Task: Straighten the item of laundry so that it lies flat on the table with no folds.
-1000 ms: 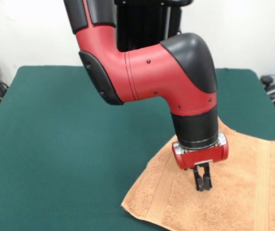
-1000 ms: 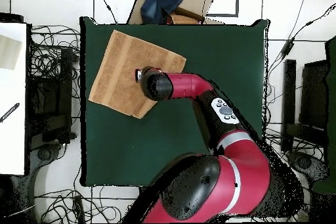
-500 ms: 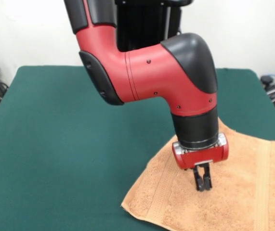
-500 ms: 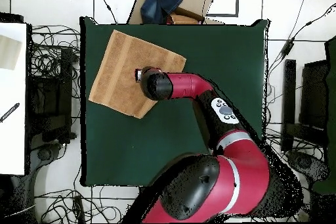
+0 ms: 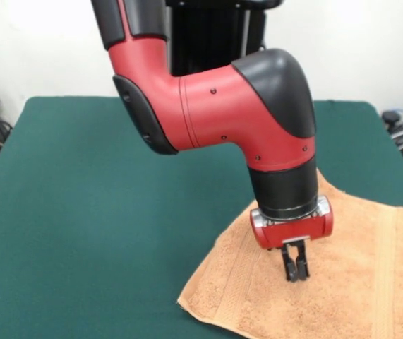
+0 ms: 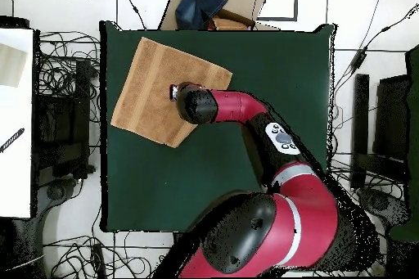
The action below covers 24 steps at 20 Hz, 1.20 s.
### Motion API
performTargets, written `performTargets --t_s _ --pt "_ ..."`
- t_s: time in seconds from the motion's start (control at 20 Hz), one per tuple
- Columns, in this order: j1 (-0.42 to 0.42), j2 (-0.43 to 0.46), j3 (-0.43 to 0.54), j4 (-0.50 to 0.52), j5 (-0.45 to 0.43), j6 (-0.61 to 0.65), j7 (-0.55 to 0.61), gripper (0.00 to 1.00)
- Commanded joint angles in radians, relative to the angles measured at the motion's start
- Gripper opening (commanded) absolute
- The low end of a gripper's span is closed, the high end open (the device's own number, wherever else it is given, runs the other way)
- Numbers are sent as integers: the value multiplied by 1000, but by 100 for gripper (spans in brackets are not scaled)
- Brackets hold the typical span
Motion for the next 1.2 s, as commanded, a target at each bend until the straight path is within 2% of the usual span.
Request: performTargets --t_s 0.05,0.4,0.65,0.85,1.2 --pt "-43 -6 -71 -18 54 76 136 0" --pt "-44 -61 -64 10 89 95 137 0" --pt "-27 -172 -78 88 127 152 173 0" --pt "-22 -182 -87 86 141 158 170 0" --pt "-16 -135 -104 55 129 104 147 0"
